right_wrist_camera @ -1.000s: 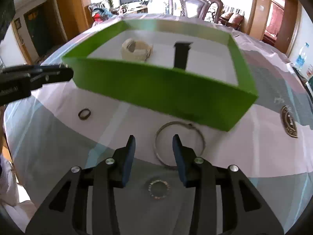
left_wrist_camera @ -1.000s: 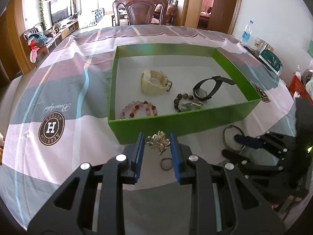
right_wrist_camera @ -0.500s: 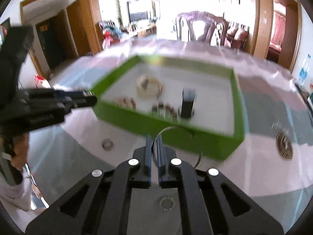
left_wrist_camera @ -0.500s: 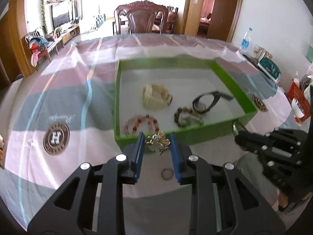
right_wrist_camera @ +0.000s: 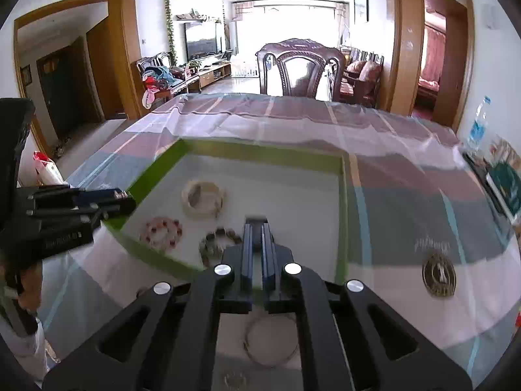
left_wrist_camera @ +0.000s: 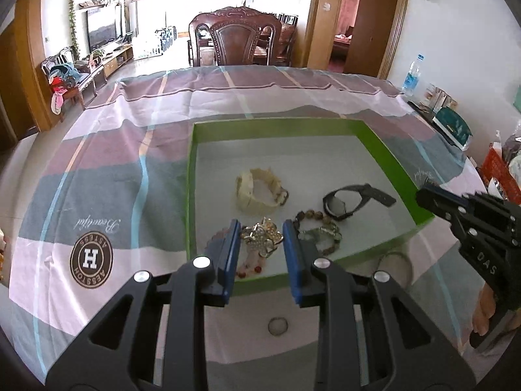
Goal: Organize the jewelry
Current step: 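Lift the silver bangle with the right gripper while the left carries the charm over the box, then lower both items into the green box and open both grippers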
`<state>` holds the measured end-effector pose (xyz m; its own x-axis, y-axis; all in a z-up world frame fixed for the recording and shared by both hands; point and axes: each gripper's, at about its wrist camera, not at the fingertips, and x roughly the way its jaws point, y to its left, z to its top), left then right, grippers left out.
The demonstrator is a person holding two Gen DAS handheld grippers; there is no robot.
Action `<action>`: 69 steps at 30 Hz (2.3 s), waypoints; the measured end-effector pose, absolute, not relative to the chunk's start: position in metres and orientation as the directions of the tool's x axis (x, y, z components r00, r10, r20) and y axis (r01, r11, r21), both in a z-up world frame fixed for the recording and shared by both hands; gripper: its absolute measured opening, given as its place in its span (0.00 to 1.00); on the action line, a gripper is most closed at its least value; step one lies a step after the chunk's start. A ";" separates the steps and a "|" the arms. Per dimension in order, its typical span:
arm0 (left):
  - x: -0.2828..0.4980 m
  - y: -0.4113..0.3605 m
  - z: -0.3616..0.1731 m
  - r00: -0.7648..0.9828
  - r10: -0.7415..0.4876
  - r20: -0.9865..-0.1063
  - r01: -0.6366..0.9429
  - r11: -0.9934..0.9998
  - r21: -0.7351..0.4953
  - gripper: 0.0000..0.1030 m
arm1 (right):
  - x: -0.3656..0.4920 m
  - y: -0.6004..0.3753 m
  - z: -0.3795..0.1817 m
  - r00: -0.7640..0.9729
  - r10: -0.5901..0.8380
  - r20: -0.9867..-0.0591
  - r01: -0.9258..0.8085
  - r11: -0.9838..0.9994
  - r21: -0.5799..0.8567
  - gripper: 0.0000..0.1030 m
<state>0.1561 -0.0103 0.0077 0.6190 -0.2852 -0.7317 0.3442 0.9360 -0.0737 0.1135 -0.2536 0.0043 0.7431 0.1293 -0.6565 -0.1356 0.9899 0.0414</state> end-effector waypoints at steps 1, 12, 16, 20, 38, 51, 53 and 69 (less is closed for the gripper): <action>0.154 -0.009 0.008 0.622 -0.283 -0.730 0.342 0.937 -0.071 0.26 | 0.107 -0.258 0.000 0.740 0.110 -0.664 -0.121 0.992 0.031 0.09; 0.137 -0.009 0.008 0.624 -0.306 -0.719 0.361 0.929 -0.082 0.26 | 0.093 -0.269 -0.080 0.580 0.071 -0.812 -0.087 0.996 0.025 0.25; 0.138 -0.010 0.005 0.620 -0.305 -0.722 0.363 0.928 -0.081 0.26 | 0.094 -0.260 -0.083 0.581 0.068 -0.811 -0.108 0.994 0.005 0.09; 0.138 -0.009 0.005 0.620 -0.303 -0.723 0.360 0.929 -0.081 0.26 | 0.093 -0.254 -0.084 0.572 0.108 -0.813 -0.157 0.987 0.021 0.00; 0.139 -0.007 0.003 0.620 -0.301 -0.724 0.355 0.931 -0.083 0.26 | 0.098 -0.257 -0.087 0.565 0.085 -0.820 -0.122 0.992 0.019 0.03; 0.161 -0.009 0.022 0.651 -0.314 -0.691 0.342 0.934 -0.103 0.26 | 0.108 -0.254 0.025 0.793 0.077 -0.605 -0.095 0.996 0.003 0.03; 0.172 -0.013 0.018 0.649 -0.299 -0.700 0.330 0.939 -0.095 0.26 | 0.126 -0.254 0.018 0.785 0.023 -0.619 -0.052 0.998 -0.029 0.03; 0.190 -0.020 -0.005 0.626 -0.264 -0.734 0.310 0.948 -0.076 0.48 | 0.163 -0.254 -0.012 0.761 0.000 -0.649 -0.018 1.000 -0.022 0.41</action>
<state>0.1900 -0.0201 -0.0050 0.6256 -0.2637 -0.7343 0.3099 0.9477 -0.0763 0.1630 -0.2542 -0.0124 0.7611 -0.0005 -0.6486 -0.0184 0.9996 -0.0223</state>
